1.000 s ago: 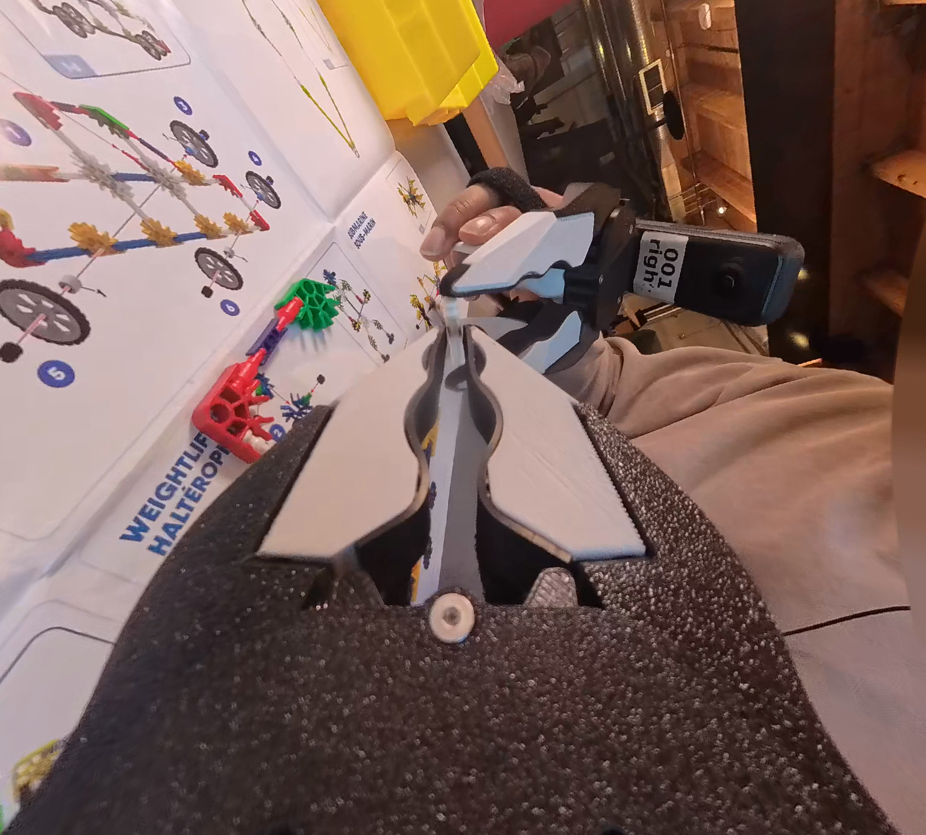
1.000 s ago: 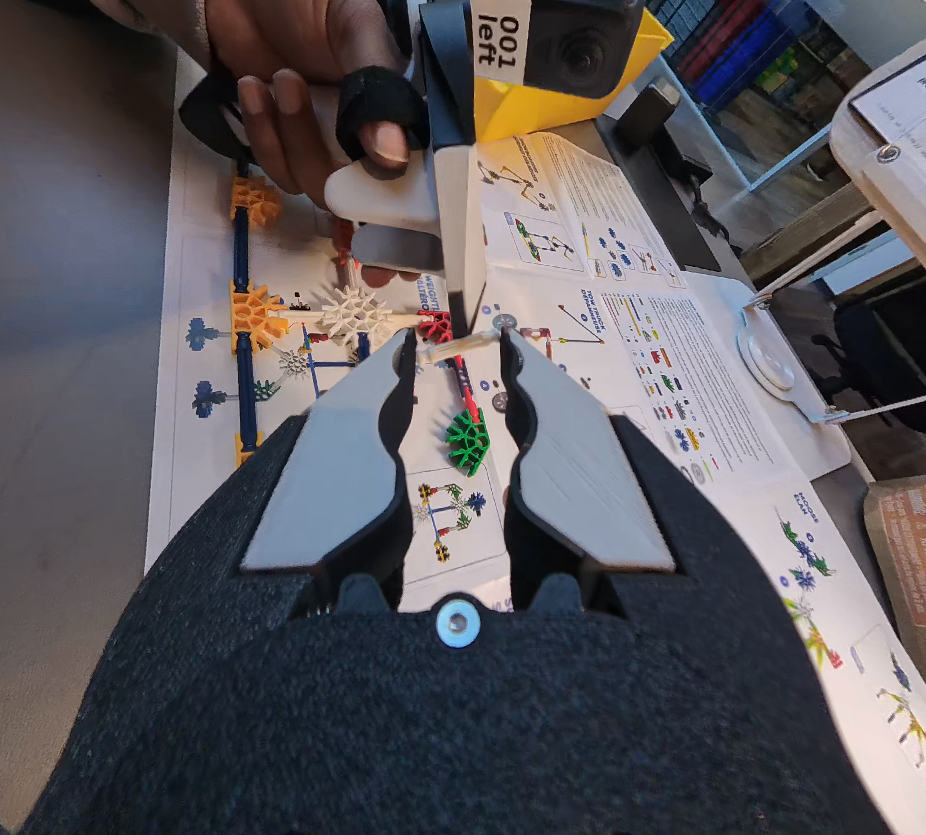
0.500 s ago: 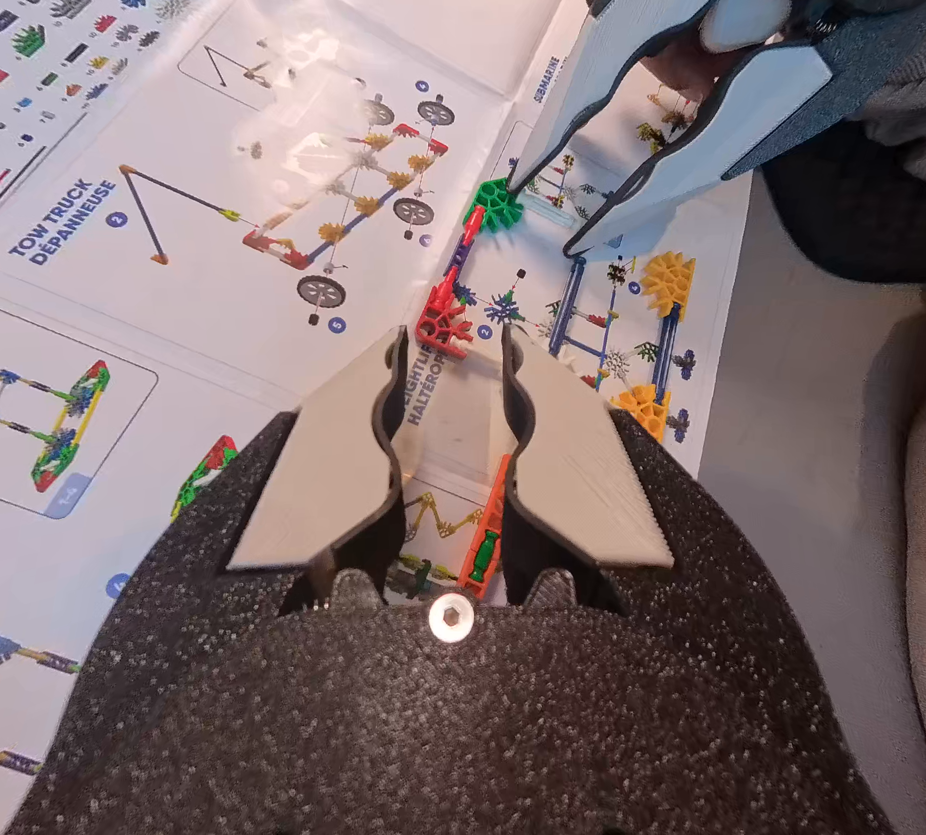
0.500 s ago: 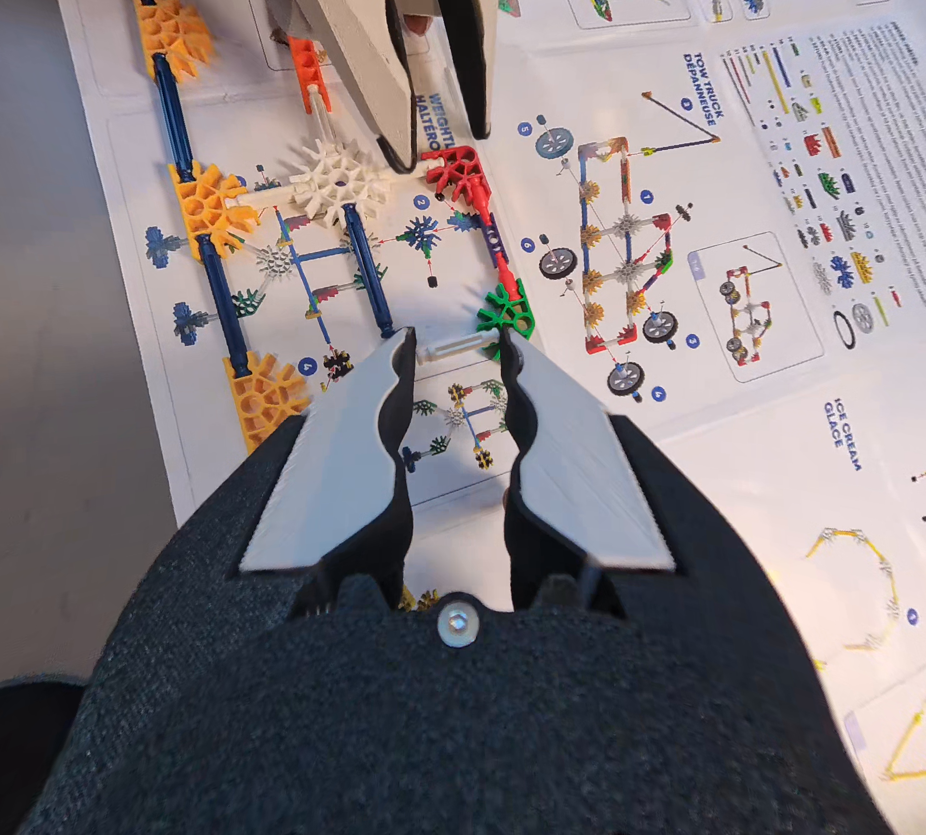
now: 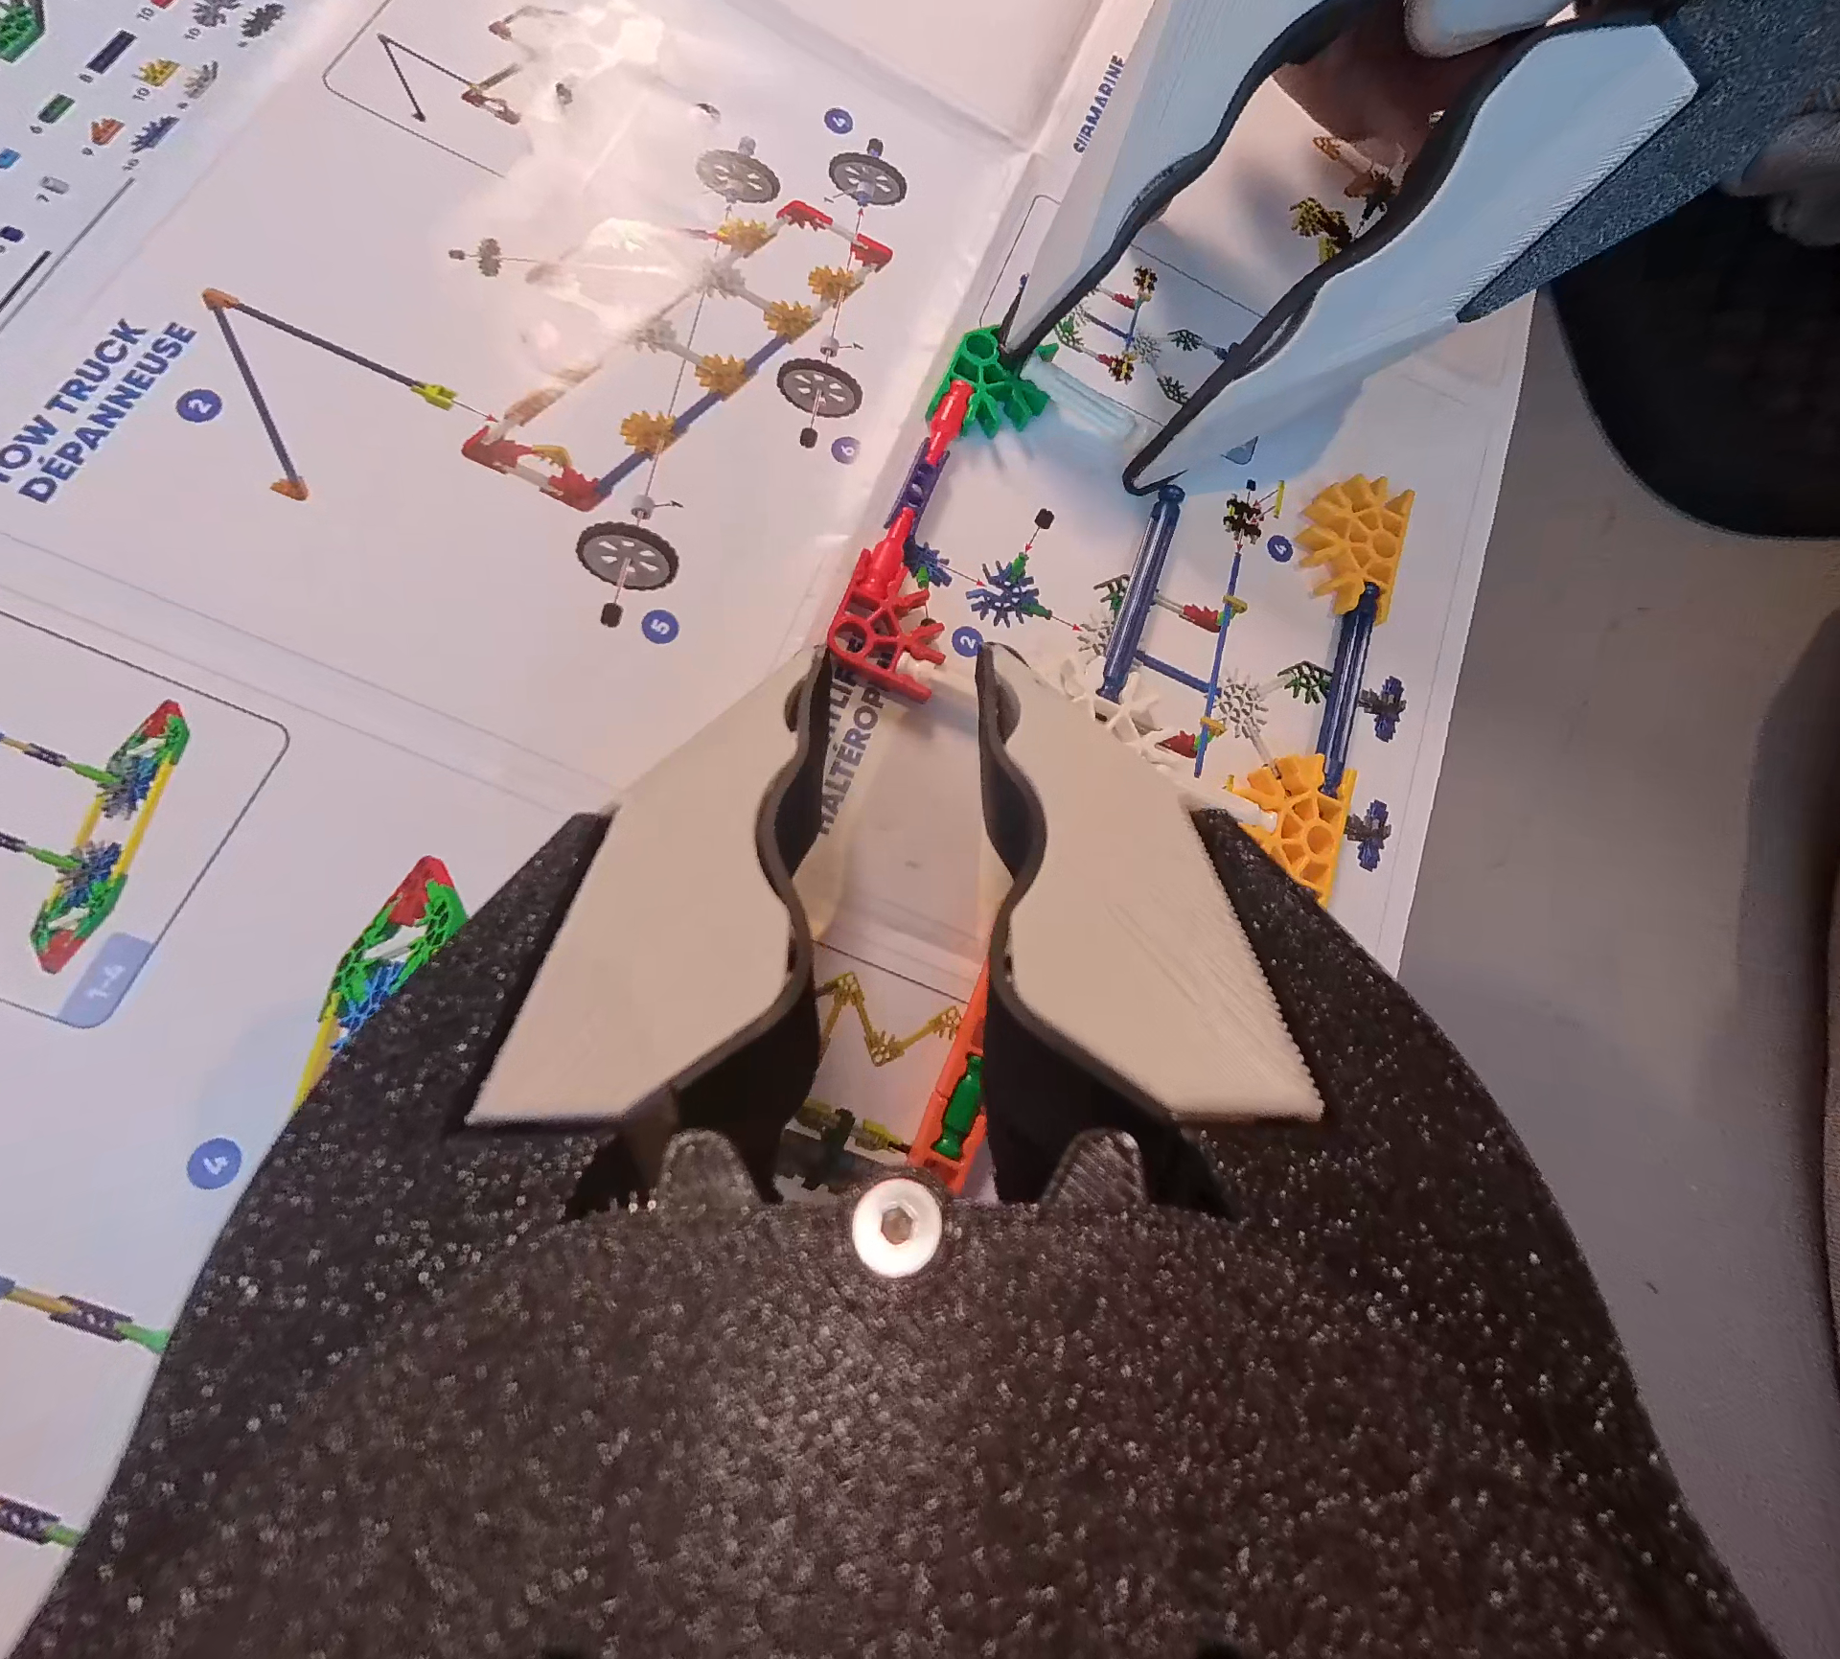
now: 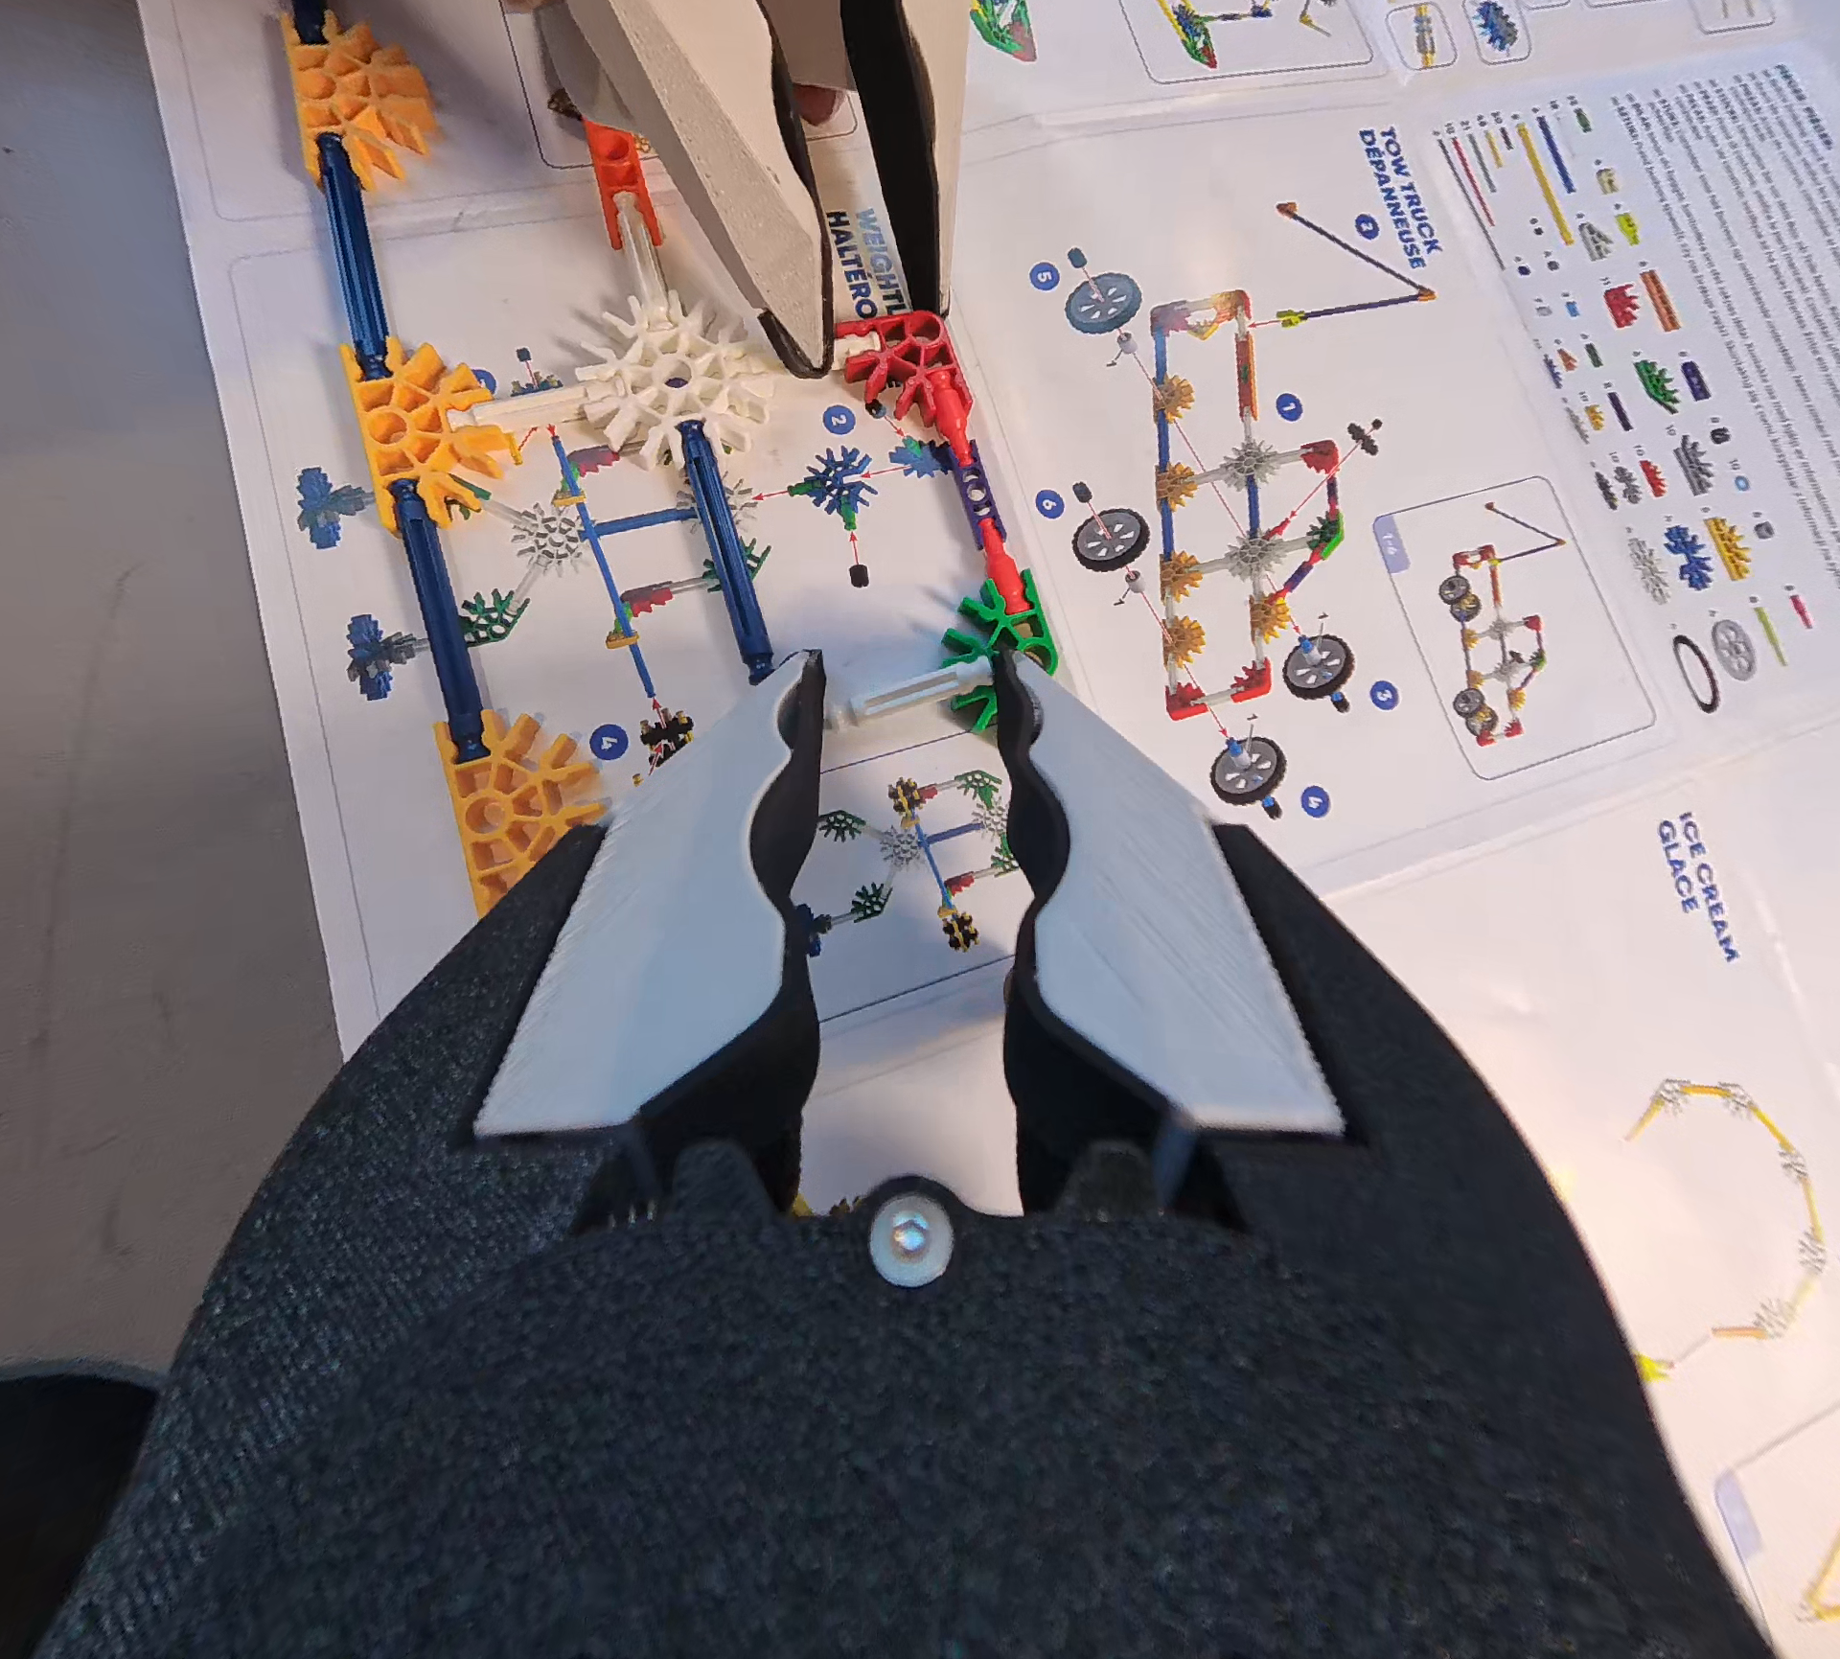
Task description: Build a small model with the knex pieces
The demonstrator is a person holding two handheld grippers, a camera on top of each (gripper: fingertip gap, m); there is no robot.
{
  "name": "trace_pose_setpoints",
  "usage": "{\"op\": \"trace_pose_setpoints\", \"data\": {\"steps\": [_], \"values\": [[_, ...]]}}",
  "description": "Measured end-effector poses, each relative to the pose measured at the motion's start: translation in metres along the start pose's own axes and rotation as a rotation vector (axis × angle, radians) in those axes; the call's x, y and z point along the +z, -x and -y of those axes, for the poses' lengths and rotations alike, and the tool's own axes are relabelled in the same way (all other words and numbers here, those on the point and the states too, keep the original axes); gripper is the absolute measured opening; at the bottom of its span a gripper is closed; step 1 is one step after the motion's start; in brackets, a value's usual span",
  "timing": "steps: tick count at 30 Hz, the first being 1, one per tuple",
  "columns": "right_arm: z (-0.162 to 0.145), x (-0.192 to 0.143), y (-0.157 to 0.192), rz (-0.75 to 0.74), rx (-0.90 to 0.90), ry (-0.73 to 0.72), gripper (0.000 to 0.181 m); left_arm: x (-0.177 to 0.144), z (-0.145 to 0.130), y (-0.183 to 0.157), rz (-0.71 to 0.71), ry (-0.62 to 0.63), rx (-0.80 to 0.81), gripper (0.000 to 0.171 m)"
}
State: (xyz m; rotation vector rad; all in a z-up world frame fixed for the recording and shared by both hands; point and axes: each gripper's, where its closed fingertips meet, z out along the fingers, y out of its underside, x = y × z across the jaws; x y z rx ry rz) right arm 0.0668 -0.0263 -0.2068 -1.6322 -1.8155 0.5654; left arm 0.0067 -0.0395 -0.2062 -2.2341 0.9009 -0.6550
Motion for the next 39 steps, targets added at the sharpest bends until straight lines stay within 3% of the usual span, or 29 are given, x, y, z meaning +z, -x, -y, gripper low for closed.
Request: {"op": "trace_pose_setpoints", "data": {"steps": [6,10,21,27,32,39], "values": [[0.007,-0.007,-0.004,-0.013,0.012,-0.041,0.034,0.000,0.000,0.000,0.003,0.001,-0.001,0.026],[0.013,-0.014,-0.011,-0.036,0.029,-0.065,0.000,0.000,0.000,0.001,0.009,0.002,0.001,0.025],[0.001,-0.001,-0.010,-0.012,0.086,0.111,0.000,0.001,-0.001,0.003,0.054,0.007,0.031,0.021],[0.000,0.000,-0.010,0.055,0.190,0.159,0.000,0.001,-0.002,0.003,0.065,0.009,0.037,0.020],[-0.001,0.002,-0.009,0.121,0.168,0.224,0.000,0.001,-0.002,0.003,0.075,0.010,0.045,0.020],[-0.001,0.002,-0.008,0.146,0.209,0.215,0.000,0.001,-0.003,0.003,0.072,0.009,0.042,0.020]]}}
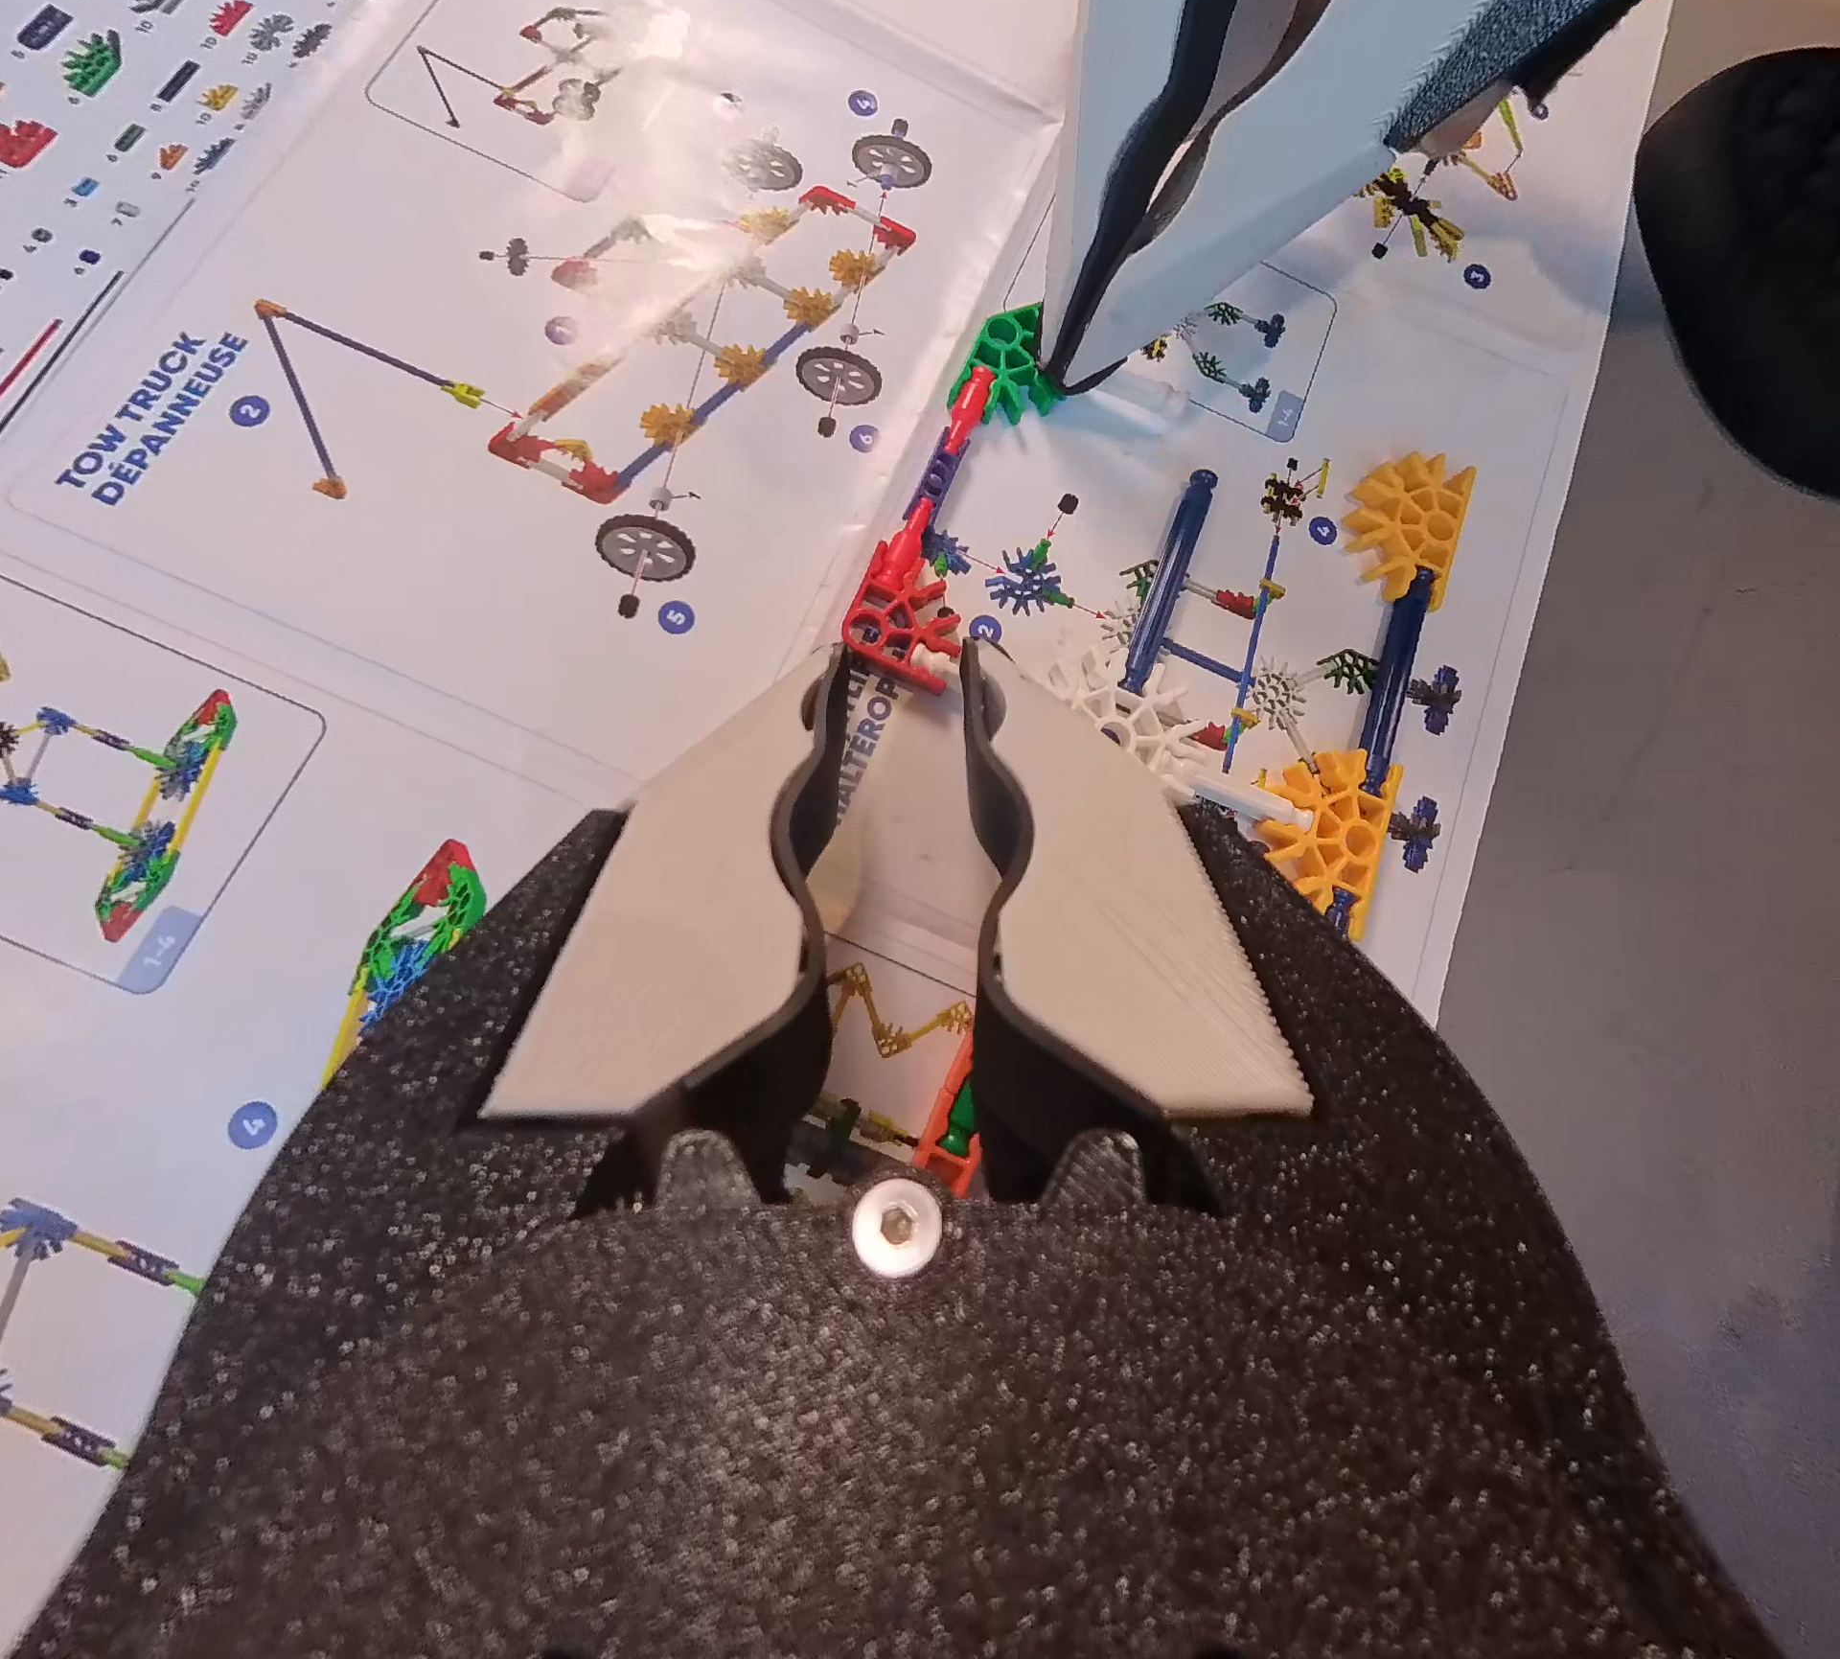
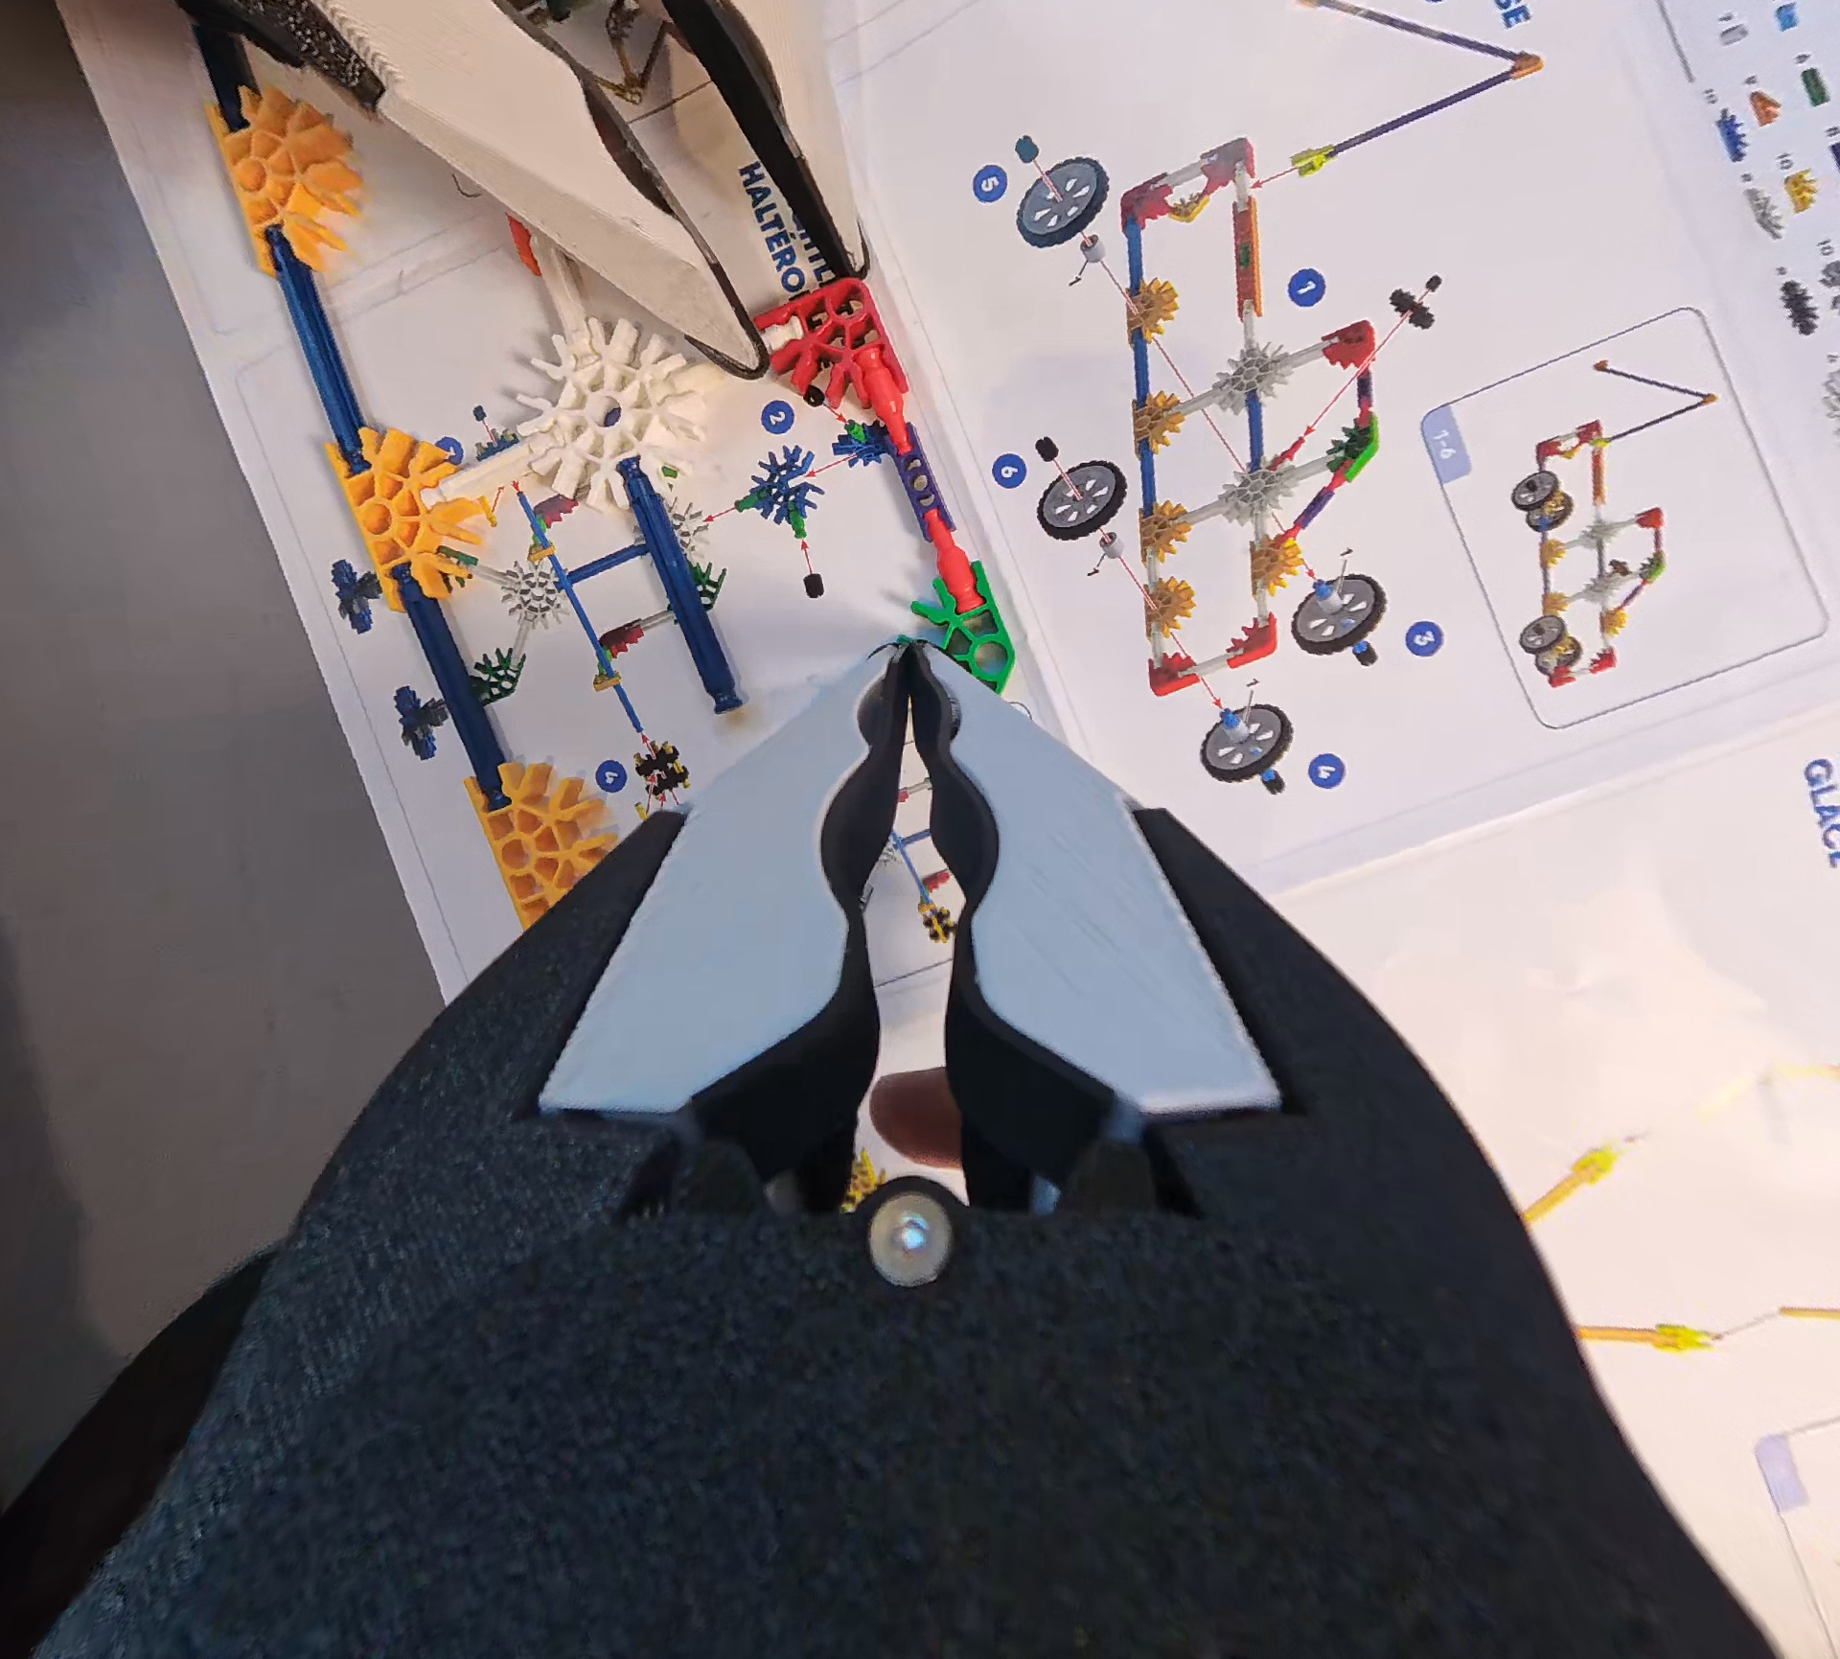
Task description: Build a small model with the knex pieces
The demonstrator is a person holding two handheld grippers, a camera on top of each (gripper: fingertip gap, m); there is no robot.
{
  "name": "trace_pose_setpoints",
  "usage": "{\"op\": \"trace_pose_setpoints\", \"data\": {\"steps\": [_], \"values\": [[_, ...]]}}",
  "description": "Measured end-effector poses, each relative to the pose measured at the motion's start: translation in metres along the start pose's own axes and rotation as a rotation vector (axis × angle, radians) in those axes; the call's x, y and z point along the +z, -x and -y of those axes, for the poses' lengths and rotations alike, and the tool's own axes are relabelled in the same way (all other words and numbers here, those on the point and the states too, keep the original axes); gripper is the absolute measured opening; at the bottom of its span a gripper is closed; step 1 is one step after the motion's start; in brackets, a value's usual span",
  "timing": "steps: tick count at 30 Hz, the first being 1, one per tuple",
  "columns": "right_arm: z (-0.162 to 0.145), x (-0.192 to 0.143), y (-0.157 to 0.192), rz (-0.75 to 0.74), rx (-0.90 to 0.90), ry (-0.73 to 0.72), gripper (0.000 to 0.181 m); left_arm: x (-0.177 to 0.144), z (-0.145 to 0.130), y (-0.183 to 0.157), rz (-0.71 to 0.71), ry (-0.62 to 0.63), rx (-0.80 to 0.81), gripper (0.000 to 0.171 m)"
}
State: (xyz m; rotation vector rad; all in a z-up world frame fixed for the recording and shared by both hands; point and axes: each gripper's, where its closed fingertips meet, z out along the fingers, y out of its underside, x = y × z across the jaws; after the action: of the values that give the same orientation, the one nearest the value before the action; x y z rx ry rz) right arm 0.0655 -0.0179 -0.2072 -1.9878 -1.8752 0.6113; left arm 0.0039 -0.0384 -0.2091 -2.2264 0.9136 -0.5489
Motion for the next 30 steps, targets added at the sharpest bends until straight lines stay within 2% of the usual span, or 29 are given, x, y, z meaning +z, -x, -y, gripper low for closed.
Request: {"op": "trace_pose_setpoints", "data": {"steps": [7,13,17,23,28,30], "values": [[0.010,-0.011,0.002,-0.012,0.018,-0.092,0.001,0.000,0.000,0.000,0.001,0.000,-0.001,0.020],[0.008,-0.019,-0.006,-0.081,-0.067,-0.015,0.000,0.000,0.000,0.000,-0.002,0.000,-0.004,0.020],[0.009,-0.031,-0.013,-0.092,-0.039,-0.038,0.000,0.000,0.000,0.000,0.000,0.000,-0.001,0.020],[-0.035,-0.042,-0.010,-0.089,-0.065,0.102,0.018,0.000,0.000,0.000,-0.005,-0.001,-0.006,0.020],[-0.058,-0.036,-0.006,-0.094,-0.052,0.152,0.017,0.000,0.000,0.000,-0.003,-0.001,-0.004,0.020],[-0.061,-0.034,-0.007,-0.101,-0.042,0.150,0.005,0.000,0.000,0.000,-0.001,0.000,-0.001,0.020]]}}
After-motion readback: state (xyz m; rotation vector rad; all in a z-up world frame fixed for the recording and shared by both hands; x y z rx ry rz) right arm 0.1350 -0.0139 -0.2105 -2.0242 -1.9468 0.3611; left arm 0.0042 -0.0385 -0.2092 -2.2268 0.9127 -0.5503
